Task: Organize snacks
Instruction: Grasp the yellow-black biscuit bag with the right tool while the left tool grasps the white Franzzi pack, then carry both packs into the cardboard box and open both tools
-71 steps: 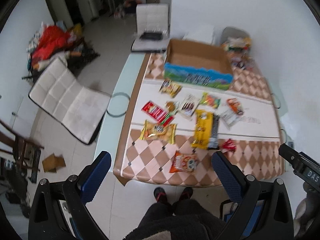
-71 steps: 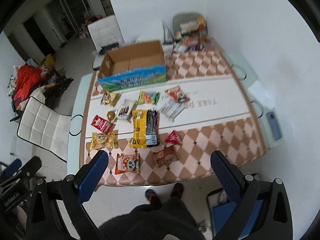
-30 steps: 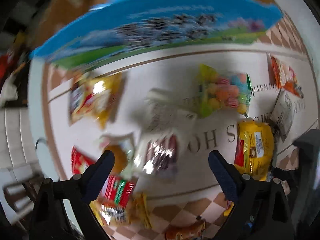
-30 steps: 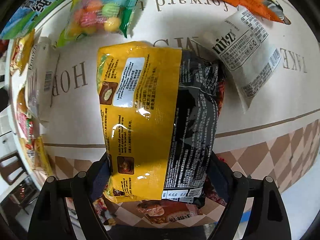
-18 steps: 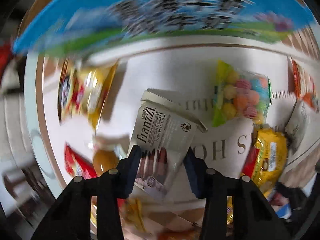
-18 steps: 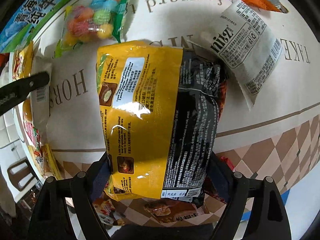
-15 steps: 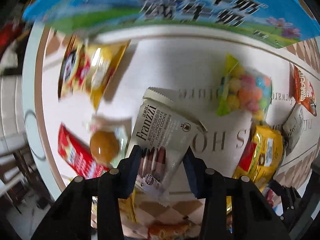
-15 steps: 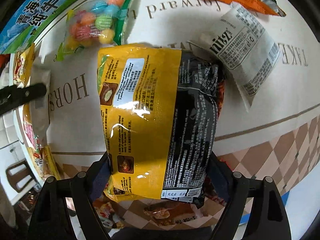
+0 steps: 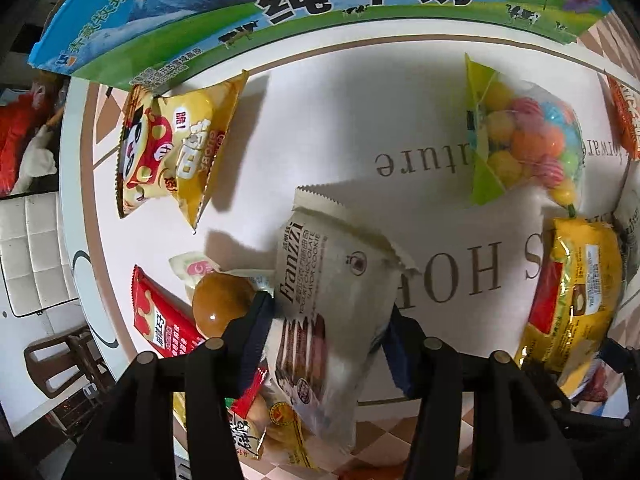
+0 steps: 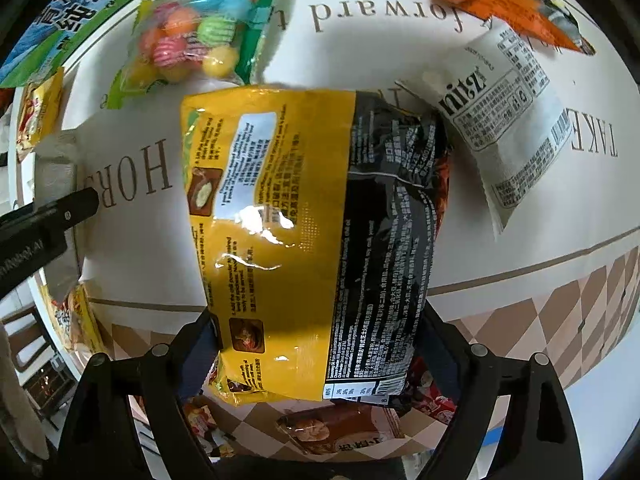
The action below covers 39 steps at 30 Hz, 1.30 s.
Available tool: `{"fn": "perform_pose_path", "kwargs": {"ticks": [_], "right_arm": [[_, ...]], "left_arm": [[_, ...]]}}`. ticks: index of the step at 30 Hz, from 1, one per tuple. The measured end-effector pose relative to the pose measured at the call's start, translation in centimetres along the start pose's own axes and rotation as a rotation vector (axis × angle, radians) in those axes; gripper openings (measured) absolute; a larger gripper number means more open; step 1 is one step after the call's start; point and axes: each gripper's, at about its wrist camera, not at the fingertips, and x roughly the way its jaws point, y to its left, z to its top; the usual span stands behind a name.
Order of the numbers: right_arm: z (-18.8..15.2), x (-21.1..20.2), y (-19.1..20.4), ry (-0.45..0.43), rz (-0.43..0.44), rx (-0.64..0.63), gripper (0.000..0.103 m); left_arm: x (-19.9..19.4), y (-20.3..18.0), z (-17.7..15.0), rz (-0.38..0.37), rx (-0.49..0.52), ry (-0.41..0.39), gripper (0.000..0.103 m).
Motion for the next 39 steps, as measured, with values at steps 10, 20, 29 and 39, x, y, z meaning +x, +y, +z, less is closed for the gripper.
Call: {"fn": "perform_pose_path", "kwargs": {"ticks": [10, 20, 29, 39], "right_arm": [[-2.9, -1.2, -0.9, -0.076, 0.042, -0.003, 0.088], [-5.9, -5.5, -2.3, -0.155, 0.12, -0.035, 0.088], [-7.9, -9.6, -3.0, -0.176, 0.215, -0.044, 0.088], [-2.0, -24.4, -1.2, -0.376, 0.269, -0.173, 0.088]], "left_arm": [[0.1, 2.6, -5.5, -0.134, -0.141, -0.013, 0.023], [0.7, 5.5, -12.0, -0.271, -0.192, -0.01, 0.023], [-5.9, 10.2, -14.3, -0.409, -0.221, -0.08, 0.023], [-20.5, 10.3, -1.1, -0.445, -0.162, -0.302, 0.023]]}}
